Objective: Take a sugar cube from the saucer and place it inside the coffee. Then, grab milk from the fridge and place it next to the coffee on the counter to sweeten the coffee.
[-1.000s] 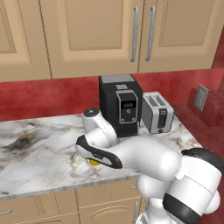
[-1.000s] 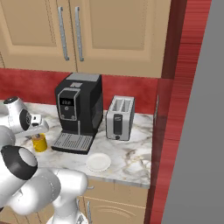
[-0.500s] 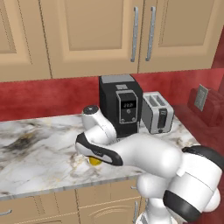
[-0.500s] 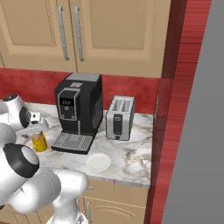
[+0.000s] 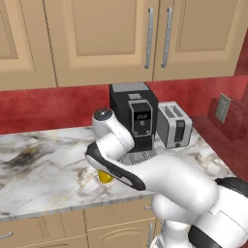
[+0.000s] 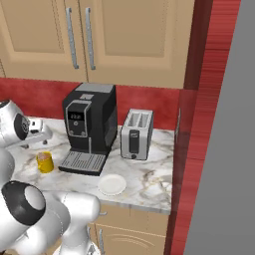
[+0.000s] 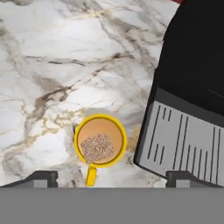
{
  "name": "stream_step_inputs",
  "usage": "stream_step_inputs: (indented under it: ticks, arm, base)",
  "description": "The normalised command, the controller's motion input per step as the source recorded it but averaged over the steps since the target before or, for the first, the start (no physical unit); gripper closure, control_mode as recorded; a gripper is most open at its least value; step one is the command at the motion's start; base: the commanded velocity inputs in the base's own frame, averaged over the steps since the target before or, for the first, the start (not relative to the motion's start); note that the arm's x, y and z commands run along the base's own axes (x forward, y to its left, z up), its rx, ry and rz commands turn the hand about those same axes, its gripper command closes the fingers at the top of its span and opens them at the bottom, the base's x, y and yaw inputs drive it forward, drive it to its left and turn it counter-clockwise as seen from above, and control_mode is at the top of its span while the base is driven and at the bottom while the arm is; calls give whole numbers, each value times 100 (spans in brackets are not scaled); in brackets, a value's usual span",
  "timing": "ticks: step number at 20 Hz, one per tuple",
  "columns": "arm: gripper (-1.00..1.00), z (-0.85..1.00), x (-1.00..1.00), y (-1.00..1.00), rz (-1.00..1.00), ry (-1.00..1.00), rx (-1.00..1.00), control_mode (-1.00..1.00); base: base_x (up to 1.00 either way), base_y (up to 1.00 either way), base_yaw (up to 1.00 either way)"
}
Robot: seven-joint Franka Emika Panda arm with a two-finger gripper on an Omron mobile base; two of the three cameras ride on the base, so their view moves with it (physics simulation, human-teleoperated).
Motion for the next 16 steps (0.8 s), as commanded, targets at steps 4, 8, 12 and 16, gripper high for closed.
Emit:
stream_step_inputs:
  ticks: [4,8,12,16]
  arm:
    - [-100,53,-89,-70,-12,-19,13,-100]
    - [-100,68,-99,-94,-14,-18,23,-100]
    - [-100,73,-96,-98,-14,-21,23,-100]
    - [-100,78,-78,-88,-11,-28,20,-100]
  base:
    - [0,0,0]
    - [0,0,0]
    - [0,0,0]
    - [0,0,0]
